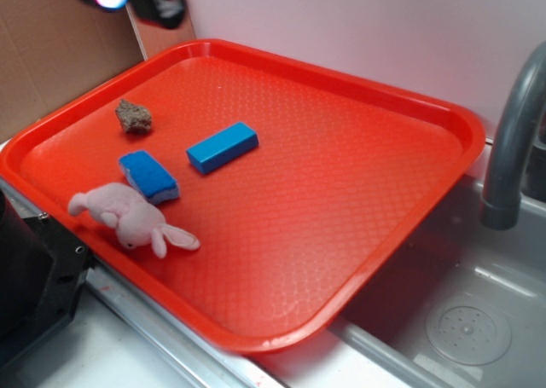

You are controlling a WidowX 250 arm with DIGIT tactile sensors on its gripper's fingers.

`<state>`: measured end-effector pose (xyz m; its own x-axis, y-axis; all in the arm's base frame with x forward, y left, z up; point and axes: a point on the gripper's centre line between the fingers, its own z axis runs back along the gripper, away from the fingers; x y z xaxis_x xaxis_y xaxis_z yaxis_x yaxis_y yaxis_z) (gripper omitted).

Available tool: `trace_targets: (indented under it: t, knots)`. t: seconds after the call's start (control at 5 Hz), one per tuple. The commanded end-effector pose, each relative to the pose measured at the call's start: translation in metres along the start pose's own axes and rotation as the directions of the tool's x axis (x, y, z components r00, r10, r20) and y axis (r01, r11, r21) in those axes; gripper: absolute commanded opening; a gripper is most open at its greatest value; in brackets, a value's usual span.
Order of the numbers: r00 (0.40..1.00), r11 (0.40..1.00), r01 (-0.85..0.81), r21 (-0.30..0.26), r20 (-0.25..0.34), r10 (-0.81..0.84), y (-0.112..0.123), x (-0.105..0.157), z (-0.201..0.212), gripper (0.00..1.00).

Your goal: Grab the blue block.

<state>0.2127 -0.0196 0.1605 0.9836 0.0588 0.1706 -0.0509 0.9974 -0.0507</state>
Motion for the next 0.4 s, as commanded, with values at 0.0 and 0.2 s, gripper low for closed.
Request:
trace_targets:
  t: [0.0,0.2]
  knots:
    - [0.997,0.998,0.069,-0.013,0.031,-0.069,-0.007,0.025,-0.056,1.0]
    - [0.993,0.994,0.108,-0.015,-0.042,-0.108,-0.009,0.01,-0.09,1.0]
